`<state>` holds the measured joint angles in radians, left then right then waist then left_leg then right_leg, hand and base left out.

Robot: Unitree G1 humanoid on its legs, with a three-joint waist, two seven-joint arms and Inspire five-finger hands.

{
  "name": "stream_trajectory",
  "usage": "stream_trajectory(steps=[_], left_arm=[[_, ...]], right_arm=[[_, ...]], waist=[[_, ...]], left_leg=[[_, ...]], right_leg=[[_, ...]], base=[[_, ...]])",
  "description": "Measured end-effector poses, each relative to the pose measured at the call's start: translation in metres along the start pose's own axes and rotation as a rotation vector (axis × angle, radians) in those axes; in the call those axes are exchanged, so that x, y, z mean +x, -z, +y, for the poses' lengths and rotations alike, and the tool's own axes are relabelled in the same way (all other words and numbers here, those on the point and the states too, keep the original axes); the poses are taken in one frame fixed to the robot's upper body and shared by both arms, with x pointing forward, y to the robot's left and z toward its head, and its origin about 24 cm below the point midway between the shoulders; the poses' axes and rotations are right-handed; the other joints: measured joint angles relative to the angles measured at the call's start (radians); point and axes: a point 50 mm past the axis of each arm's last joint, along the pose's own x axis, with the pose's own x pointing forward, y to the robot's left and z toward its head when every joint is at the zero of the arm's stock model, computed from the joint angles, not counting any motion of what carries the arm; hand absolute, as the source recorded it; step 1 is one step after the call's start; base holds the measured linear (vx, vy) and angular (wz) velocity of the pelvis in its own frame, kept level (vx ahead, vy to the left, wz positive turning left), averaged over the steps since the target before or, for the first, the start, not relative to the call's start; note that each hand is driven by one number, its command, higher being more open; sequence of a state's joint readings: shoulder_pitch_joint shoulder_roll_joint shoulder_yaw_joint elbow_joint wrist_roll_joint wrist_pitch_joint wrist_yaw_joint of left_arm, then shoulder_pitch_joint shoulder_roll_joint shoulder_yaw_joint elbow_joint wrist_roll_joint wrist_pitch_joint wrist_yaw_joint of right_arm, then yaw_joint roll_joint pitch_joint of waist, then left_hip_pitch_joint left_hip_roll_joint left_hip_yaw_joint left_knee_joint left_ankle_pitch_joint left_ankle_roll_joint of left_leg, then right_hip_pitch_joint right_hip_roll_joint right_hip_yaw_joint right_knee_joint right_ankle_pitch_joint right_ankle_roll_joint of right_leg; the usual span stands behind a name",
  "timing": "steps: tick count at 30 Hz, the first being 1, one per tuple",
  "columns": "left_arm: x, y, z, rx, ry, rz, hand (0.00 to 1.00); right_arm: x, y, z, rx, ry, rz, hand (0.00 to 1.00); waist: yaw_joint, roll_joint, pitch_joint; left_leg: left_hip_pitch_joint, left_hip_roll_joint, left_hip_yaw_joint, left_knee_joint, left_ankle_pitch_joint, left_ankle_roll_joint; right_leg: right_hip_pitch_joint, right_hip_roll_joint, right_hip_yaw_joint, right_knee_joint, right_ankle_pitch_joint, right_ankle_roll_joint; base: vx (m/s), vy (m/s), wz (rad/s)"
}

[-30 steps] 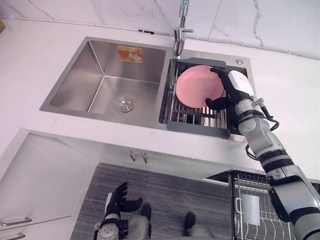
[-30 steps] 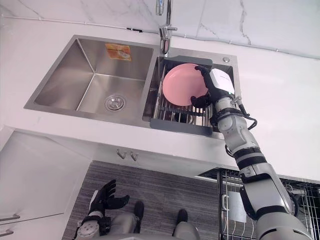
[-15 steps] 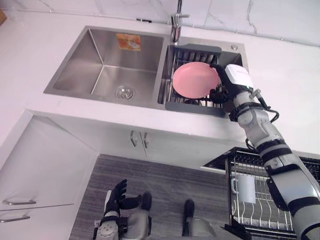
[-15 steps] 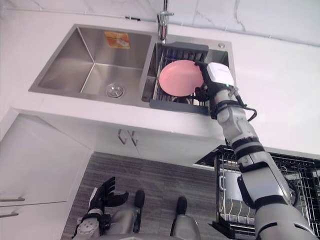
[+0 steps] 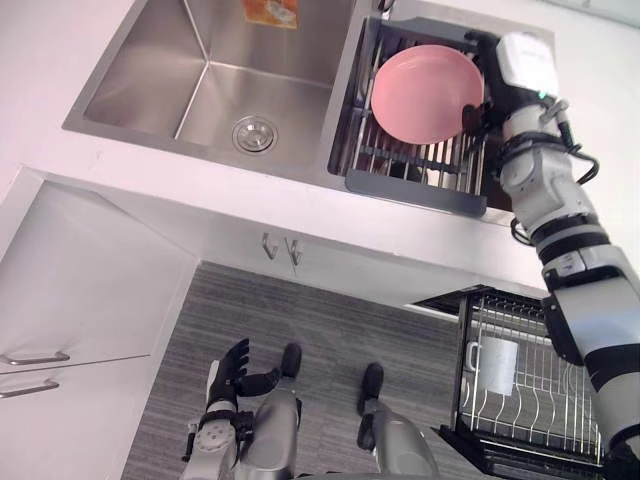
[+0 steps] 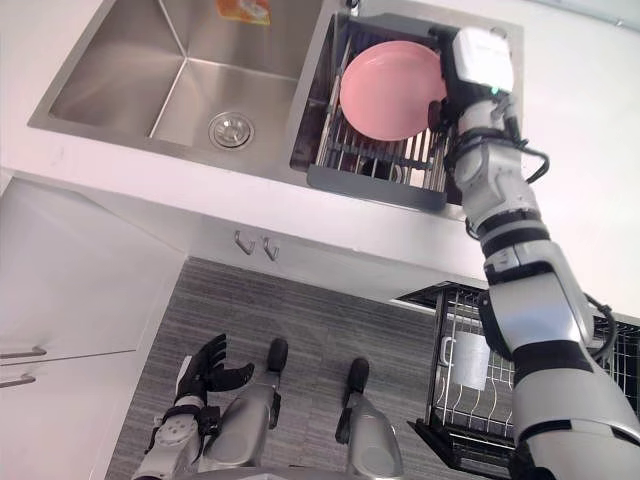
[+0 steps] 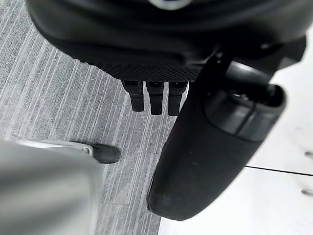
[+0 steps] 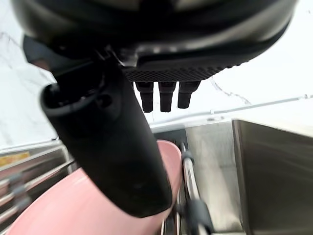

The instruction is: Walk over to the sink, pick up the cup, carry it to the dishwasher, place the cup inside the dishwasher, then close the dishwasher door

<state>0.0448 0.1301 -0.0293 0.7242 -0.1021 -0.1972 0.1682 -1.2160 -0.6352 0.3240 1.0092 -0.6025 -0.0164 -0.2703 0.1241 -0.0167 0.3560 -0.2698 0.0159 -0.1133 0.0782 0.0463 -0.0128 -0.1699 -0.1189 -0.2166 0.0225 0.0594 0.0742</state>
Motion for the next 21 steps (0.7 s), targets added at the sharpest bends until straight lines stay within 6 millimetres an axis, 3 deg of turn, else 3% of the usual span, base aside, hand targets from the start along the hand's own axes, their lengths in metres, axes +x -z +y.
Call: stream_trajectory(steps=[3, 9, 13, 17, 21], left_arm=[[0.004, -0.008, -0.001, -0.001, 0.001, -0.027, 0.9], [0.004, -0.007, 0.0, -0.015, -0.007, -0.023, 0.9], [0.003, -0.007, -0.004, -0.026, -0.003, -0.02, 0.9], [0.0, -0.003, -0.007, -0.034, 0.008, -0.006, 0.9], [-0.007, 0.01, -0.001, -0.016, -0.004, 0.039, 0.9]], right_arm=[[0.0, 0.0, 0.001, -0.004, 0.005, 0.003, 0.3], [-0.001, -0.01, -0.017, 0.063, 0.1, -0.048, 0.3], [-0.025, -0.021, -0.009, 0.161, 0.134, -0.159, 0.3], [-0.053, -0.015, -0.003, 0.267, 0.182, -0.18, 0.3], [-0.084, -0.005, -0.001, 0.396, 0.25, -0.154, 0.3]], waist=[[0.01, 0.003, 0.019], [0.001, 0.001, 0.021], [-0.002, 0.001, 0.021], [-0.022, -0.001, 0.02], [-0.051, -0.028, 0.004]], left_leg=[[-0.009, 0.001, -0.008, -0.001, 0.003, -0.001], [-0.009, 0.003, -0.003, -0.004, 0.005, -0.001], [0.012, 0.008, 0.02, -0.007, -0.001, -0.003], [0.058, 0.009, 0.04, -0.018, -0.006, -0.001], [0.107, 0.018, 0.082, -0.039, -0.012, -0.001]], right_leg=[[-0.007, 0.002, -0.006, 0.0, -0.001, -0.001], [-0.01, 0.004, -0.003, -0.001, -0.002, -0.003], [-0.002, 0.007, 0.018, 0.0, -0.002, -0.003], [0.028, 0.006, 0.038, 0.005, -0.009, -0.002], [0.039, 0.011, 0.082, 0.014, -0.016, -0.001]], base=[[0.01, -0.011, 0.08], [0.02, -0.005, -0.01], [0.01, -0.002, -0.16], [0.0, 0.009, -0.15], [0.01, 0.007, -0.29]])
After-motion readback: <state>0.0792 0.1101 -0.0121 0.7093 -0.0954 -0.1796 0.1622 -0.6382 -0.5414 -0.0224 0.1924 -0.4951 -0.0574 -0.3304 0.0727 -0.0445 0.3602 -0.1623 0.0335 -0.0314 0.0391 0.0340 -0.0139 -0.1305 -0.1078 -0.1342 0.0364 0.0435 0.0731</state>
